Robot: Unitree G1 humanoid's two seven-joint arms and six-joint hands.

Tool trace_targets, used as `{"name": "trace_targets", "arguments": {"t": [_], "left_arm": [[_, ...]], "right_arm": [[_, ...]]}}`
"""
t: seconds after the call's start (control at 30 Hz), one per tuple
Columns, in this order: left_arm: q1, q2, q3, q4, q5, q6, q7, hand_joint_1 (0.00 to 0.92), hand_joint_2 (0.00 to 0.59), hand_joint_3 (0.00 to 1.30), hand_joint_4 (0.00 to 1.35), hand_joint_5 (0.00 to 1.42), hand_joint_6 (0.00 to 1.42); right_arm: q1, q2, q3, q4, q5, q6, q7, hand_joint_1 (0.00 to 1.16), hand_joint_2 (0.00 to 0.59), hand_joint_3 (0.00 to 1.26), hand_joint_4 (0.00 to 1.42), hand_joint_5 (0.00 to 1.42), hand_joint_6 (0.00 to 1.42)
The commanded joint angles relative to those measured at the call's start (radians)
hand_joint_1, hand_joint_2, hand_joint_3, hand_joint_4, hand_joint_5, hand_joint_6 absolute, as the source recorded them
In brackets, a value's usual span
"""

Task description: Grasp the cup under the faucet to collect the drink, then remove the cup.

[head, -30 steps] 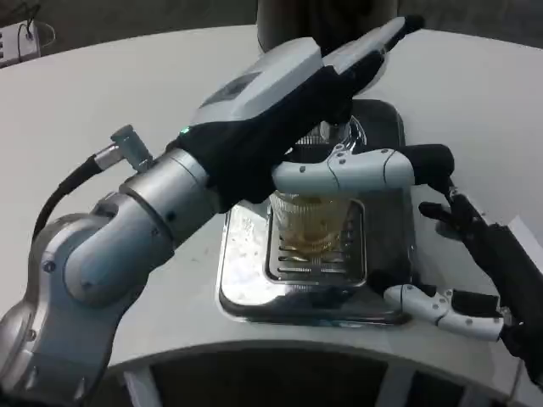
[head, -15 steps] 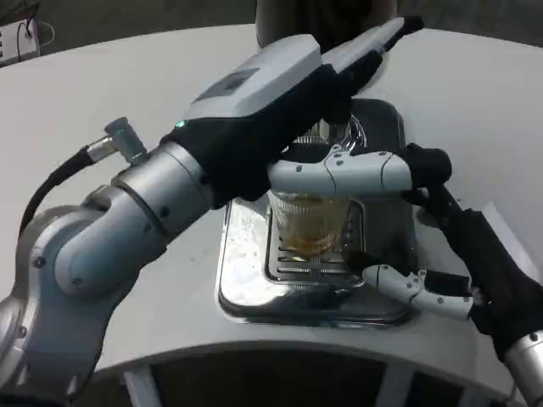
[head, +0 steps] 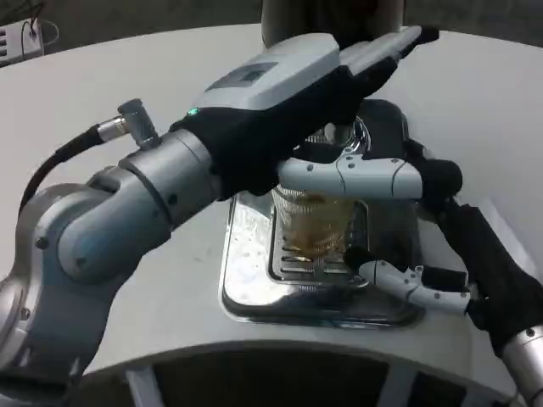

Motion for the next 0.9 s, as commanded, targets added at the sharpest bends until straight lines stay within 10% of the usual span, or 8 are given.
{"name": "trace_targets", "arguments": {"t": [0.03, 0.9], "left_arm": [[-0.012, 0.008, -0.029, 0.017, 0.009, -0.016, -0.040, 0.000, 0.000, 0.00, 0.00, 0.00, 0.13], [-0.025, 0.025, 0.020, -0.028, -0.001, -0.016, -0.069, 0.000, 0.000, 0.00, 0.00, 0.00, 0.14]], "right_arm": [[-0.014, 0.011, 0.009, 0.016, 0.002, -0.009, -0.016, 0.78, 0.221, 0.00, 0.02, 0.11, 0.10], [-0.117, 0.050, 0.071, 0.125, -0.003, -0.018, -0.056, 0.76, 0.229, 0.00, 0.02, 0.11, 0.10]]}}
